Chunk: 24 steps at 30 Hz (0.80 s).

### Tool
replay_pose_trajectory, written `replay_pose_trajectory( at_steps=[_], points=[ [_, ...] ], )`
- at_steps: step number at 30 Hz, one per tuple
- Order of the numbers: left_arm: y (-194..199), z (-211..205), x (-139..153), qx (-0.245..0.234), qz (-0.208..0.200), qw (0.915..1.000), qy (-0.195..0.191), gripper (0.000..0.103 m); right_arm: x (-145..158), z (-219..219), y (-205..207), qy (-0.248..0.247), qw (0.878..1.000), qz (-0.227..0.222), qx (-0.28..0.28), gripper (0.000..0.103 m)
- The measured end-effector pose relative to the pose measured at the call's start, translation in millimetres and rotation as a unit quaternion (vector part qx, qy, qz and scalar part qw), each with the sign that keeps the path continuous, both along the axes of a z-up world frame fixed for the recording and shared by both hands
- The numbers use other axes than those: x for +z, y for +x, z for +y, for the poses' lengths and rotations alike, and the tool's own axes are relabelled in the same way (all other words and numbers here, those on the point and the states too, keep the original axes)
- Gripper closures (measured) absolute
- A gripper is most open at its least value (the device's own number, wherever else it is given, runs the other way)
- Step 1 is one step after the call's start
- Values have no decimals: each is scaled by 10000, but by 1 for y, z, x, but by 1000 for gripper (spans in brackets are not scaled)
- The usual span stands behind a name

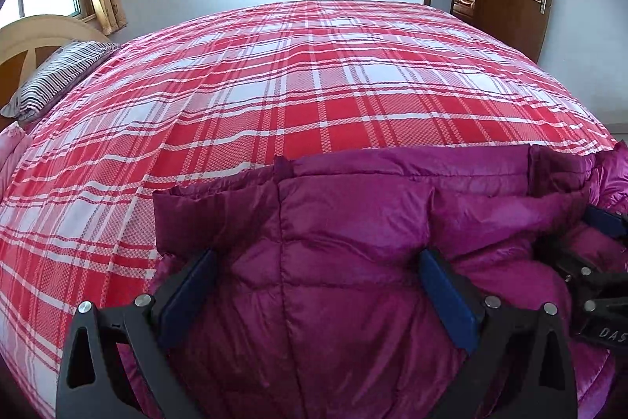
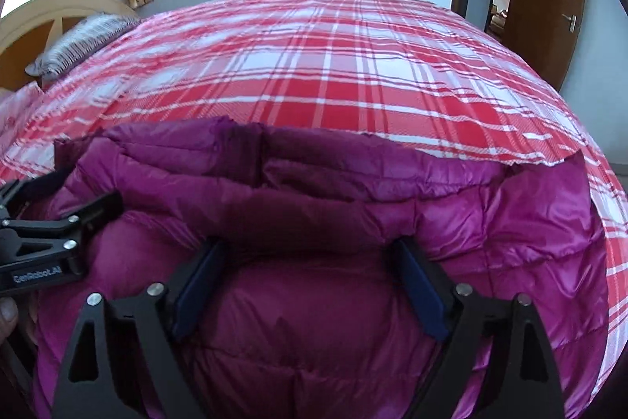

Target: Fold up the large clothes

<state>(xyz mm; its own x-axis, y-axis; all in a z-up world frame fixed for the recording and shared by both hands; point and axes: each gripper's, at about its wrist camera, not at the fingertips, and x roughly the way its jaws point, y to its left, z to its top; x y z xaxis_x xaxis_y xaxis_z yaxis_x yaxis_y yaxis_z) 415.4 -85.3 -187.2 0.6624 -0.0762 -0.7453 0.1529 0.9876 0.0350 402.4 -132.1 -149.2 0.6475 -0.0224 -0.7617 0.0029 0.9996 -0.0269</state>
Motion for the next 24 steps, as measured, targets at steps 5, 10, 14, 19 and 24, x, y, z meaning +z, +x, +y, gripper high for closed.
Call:
replay_pose_trajectory(
  at_steps=[5,10,14,19,24],
  points=[
    [1,0,-1,15,17,10000,35,1,-3,7,2,-332,9994,97,-5,9],
    [1,1,-2,10,22,10000,4,1,-5,8,4,-445,9989,144,-10,7],
    [1,2,-2,7,31,10000,-21,1,-5,7,5,-429,9990,140,-14,6],
    [1,3,-2,7,37,10000,-19,1,-6,8,5,-427,9990,139,-16,6],
    [3,4,-3,-8,109,9999,-47,1,-7,8,7,-446,9989,142,-20,6]
  ],
)
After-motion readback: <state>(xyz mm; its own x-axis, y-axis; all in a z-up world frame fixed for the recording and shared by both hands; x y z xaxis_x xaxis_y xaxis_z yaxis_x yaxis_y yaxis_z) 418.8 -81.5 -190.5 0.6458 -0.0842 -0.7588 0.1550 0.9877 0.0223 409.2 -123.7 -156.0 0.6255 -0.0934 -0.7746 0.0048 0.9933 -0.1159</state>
